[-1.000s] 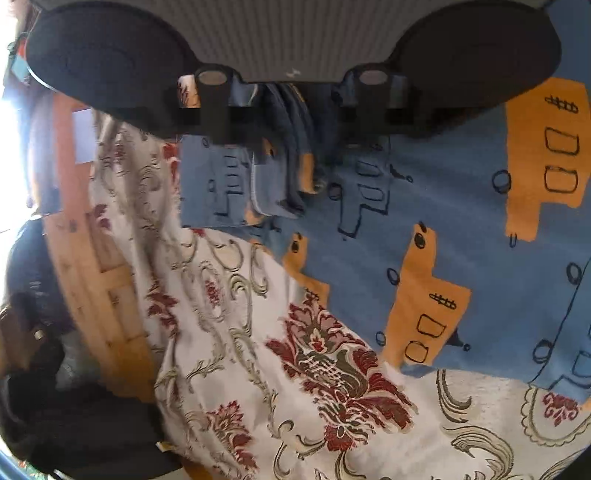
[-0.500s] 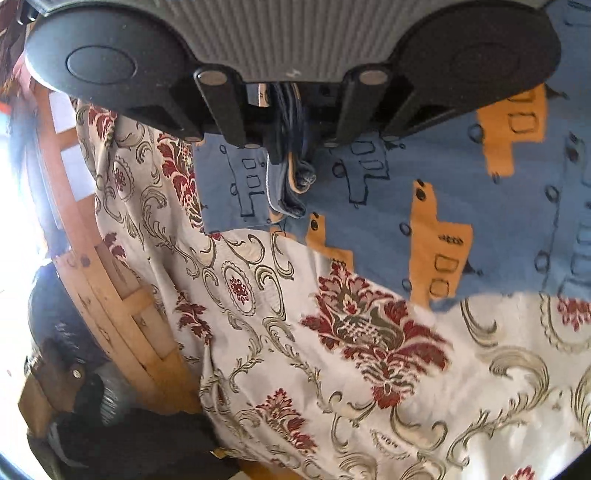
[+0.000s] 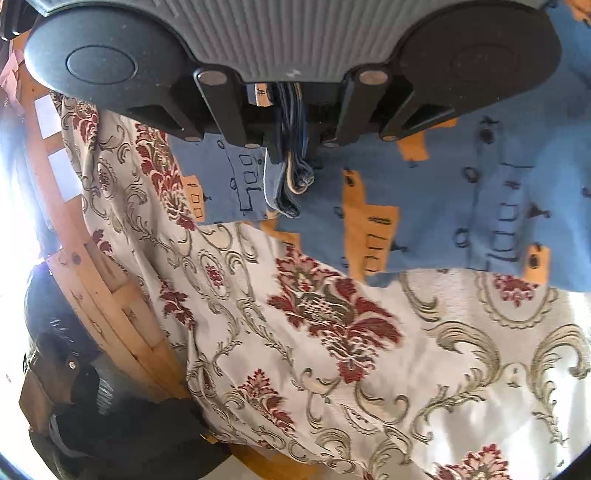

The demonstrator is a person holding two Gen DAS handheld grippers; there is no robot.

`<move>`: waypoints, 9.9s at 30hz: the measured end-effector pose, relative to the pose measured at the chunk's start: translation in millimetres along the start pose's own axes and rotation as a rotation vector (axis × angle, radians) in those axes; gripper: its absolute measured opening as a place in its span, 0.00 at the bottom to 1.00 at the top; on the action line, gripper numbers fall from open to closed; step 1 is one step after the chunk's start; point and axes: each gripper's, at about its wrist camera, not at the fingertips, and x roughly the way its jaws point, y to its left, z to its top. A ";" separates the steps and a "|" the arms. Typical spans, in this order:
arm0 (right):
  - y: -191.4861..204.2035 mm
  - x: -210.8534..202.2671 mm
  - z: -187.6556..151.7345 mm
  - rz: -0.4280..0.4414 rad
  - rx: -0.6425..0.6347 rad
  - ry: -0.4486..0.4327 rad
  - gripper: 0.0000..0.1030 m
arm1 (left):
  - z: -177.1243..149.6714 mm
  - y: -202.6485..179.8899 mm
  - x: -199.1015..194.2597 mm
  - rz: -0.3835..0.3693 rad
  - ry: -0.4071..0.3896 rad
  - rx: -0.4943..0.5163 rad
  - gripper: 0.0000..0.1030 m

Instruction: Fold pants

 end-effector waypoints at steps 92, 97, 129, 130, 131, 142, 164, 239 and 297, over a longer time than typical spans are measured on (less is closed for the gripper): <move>-42.2 27.2 -22.2 -0.169 -0.093 -0.042 0.99 | -61.9 57.6 -145.5 0.651 -0.577 -0.323 0.22; -52.6 18.7 -19.1 -0.153 -0.057 -0.064 0.99 | -60.8 25.2 -148.2 0.623 -0.624 -0.344 0.20; -246.2 -37.8 -38.4 0.119 0.667 -0.068 0.97 | -99.3 -203.5 77.6 0.646 -0.277 0.677 0.43; -243.7 -35.4 -36.6 0.126 0.666 -0.065 0.97 | -100.8 -196.4 74.5 0.665 -0.262 0.679 0.43; -241.3 -34.0 -36.0 0.134 0.667 -0.063 0.96 | -101.0 -189.7 72.0 0.675 -0.249 0.685 0.44; -236.2 -24.0 -40.3 0.129 0.678 -0.024 0.97 | -109.4 -180.9 91.4 0.652 -0.105 0.882 0.56; -251.4 -23.9 -43.5 0.198 0.810 -0.046 0.96 | -115.3 -217.8 94.7 0.553 -0.128 0.865 0.15; -184.9 37.1 -41.7 -0.335 0.223 -0.053 0.99 | -13.9 -6.9 41.1 0.727 -0.391 0.092 1.00; -224.1 -67.2 -25.5 -0.025 0.145 0.225 0.99 | -121.0 -78.3 -45.7 0.655 -0.159 0.144 1.00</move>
